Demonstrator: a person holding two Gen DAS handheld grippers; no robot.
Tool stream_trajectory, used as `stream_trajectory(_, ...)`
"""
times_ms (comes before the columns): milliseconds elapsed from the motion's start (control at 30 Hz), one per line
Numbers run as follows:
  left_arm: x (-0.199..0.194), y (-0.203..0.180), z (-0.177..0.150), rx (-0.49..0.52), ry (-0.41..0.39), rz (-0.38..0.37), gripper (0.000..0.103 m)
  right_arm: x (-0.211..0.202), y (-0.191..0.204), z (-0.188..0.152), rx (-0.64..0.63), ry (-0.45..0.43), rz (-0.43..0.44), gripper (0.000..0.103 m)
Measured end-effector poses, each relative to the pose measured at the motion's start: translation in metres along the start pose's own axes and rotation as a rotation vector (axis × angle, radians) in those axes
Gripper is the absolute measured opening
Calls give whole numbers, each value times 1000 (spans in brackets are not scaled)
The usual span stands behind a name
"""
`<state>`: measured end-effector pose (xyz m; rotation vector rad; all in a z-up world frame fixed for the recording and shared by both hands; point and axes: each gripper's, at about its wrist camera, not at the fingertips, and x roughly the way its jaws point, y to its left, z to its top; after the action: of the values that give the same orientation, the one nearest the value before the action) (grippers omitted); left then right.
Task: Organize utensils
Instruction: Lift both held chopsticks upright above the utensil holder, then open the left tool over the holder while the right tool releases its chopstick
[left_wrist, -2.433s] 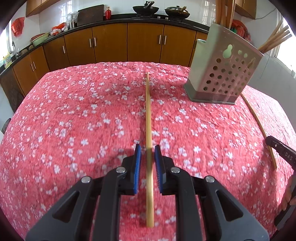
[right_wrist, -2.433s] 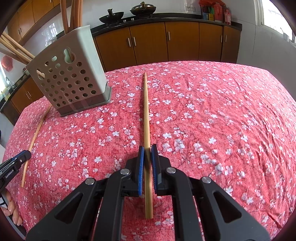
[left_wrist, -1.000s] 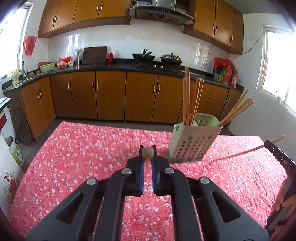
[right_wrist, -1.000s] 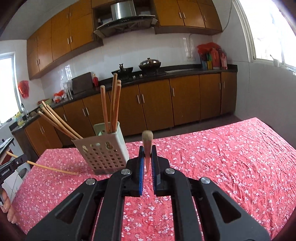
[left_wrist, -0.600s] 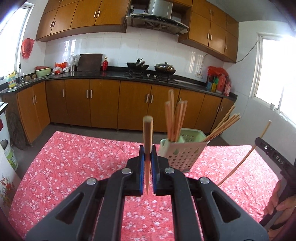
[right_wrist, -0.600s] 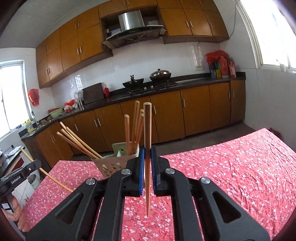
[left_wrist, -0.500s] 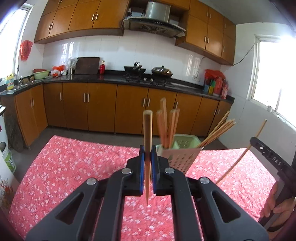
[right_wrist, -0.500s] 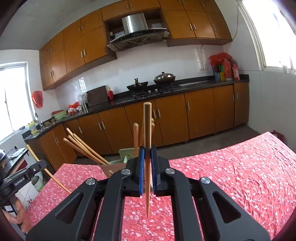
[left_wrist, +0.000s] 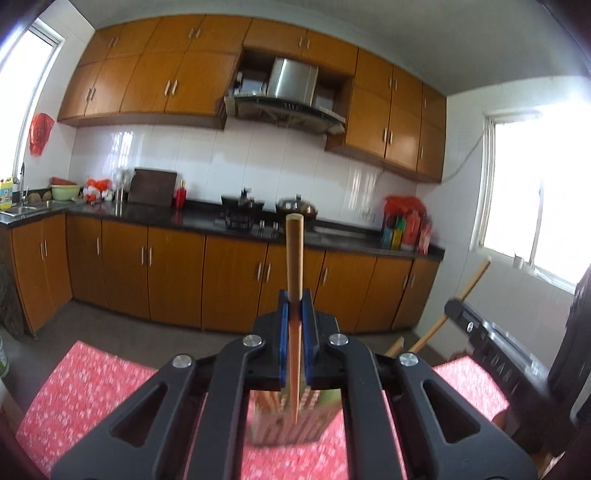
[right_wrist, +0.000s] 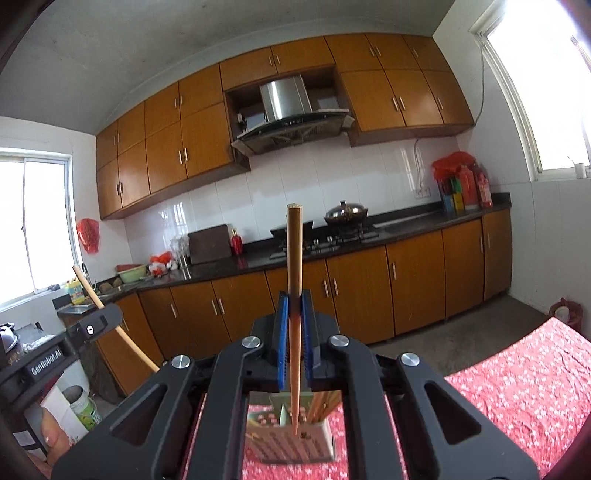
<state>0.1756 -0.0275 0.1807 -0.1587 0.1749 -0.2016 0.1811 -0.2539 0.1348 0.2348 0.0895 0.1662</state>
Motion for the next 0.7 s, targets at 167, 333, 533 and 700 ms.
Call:
stream_trajectory(167,22,-7,16,5,-59,32,8,13,2,3,-20,-48,-13,8)
stream_trajectory(333,52,1,-7,-14,-6,45,8,35,4,-17,-41,-12,-10,8)
stream_trajectory(533,74,11,-27,-27,50,46,8,51,3,-33,-35,55,-2,8)
stream_trajectory(700,78,21,-33,-57,80,58,27,46,-2,-34,-18,82,-5,32)
